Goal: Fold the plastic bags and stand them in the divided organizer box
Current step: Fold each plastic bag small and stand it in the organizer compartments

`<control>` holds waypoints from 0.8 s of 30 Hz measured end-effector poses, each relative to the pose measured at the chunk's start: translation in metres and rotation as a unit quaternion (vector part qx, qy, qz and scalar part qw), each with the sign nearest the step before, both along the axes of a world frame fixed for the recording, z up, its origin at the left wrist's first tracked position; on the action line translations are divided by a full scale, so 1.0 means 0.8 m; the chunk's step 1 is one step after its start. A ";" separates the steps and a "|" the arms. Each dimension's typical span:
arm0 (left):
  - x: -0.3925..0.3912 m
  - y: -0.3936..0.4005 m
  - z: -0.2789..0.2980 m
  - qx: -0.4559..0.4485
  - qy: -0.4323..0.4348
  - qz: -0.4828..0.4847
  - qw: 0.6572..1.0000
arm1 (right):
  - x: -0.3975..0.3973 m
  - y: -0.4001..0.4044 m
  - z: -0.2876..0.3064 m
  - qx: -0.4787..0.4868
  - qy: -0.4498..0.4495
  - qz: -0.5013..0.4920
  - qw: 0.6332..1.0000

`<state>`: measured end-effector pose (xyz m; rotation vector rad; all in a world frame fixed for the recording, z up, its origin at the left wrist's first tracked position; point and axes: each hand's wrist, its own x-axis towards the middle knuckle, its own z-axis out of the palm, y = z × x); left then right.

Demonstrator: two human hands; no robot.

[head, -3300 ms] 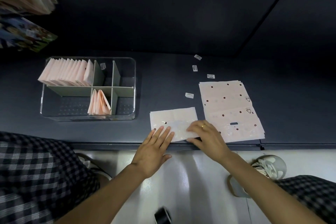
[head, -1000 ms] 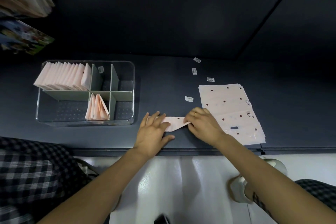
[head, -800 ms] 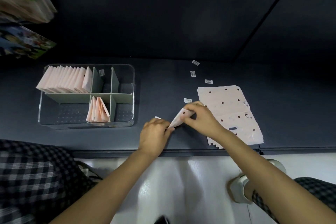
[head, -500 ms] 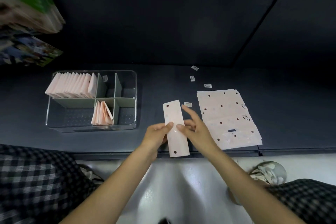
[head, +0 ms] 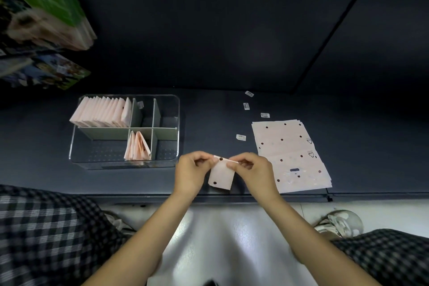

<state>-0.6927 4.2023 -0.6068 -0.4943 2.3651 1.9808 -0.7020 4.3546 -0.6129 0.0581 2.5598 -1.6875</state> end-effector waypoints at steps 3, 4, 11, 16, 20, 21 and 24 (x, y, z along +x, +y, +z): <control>0.003 -0.008 0.002 -0.085 0.055 -0.012 0.995 | -0.002 -0.003 0.006 0.023 0.028 0.007 0.999; 0.003 -0.011 0.001 -0.117 0.073 -0.031 0.990 | -0.002 -0.003 0.009 0.026 0.031 0.016 0.999; -0.003 -0.027 0.016 -0.079 0.071 -0.100 0.989 | -0.005 -0.013 0.022 -0.010 -0.012 0.058 0.998; -0.010 -0.045 0.029 0.124 0.010 -0.030 0.992 | -0.001 -0.034 0.021 -0.044 -0.073 0.075 0.994; -0.004 -0.062 0.022 0.154 -0.066 -0.069 0.983 | -0.006 -0.055 0.022 -0.078 -0.065 0.028 0.994; -0.003 -0.065 0.020 0.149 -0.077 -0.069 0.983 | -0.007 -0.060 0.022 -0.083 -0.064 0.023 0.994; -0.004 -0.078 0.016 0.135 -0.077 -0.025 0.988 | -0.009 -0.078 0.017 -0.078 -0.078 0.029 0.994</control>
